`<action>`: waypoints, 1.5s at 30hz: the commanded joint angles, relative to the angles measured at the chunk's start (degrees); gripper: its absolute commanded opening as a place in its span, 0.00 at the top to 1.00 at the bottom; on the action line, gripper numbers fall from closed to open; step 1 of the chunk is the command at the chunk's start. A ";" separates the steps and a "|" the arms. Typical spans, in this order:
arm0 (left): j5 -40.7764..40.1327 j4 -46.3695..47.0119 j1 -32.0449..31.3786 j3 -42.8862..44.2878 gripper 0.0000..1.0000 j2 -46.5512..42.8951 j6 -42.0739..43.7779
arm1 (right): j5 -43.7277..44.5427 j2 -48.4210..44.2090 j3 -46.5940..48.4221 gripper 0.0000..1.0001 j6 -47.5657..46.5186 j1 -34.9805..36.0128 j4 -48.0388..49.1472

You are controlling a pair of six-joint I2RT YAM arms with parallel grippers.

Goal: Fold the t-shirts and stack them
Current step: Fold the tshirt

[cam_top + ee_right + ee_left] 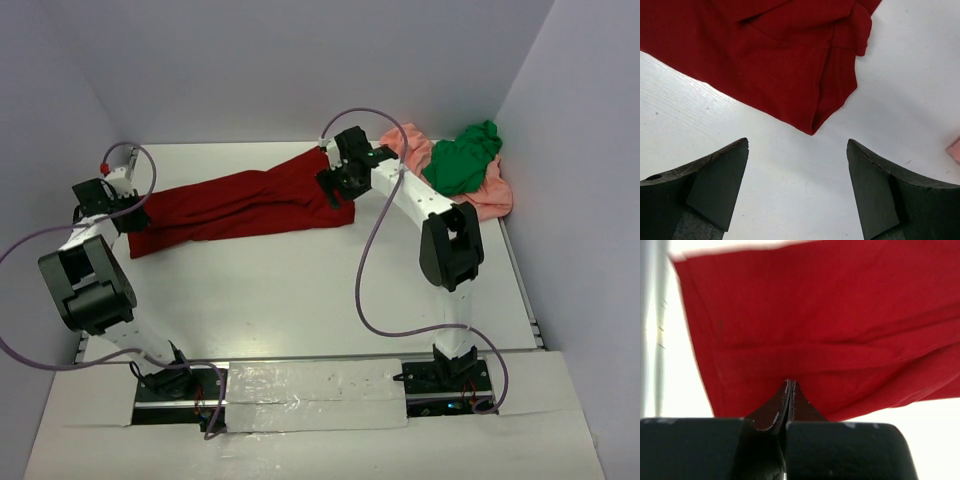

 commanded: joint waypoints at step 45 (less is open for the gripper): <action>-14.08 21.13 -3.81 14.15 1.00 21.50 -3.88 | -1.52 -5.61 2.87 0.14 1.19 -2.12 -0.56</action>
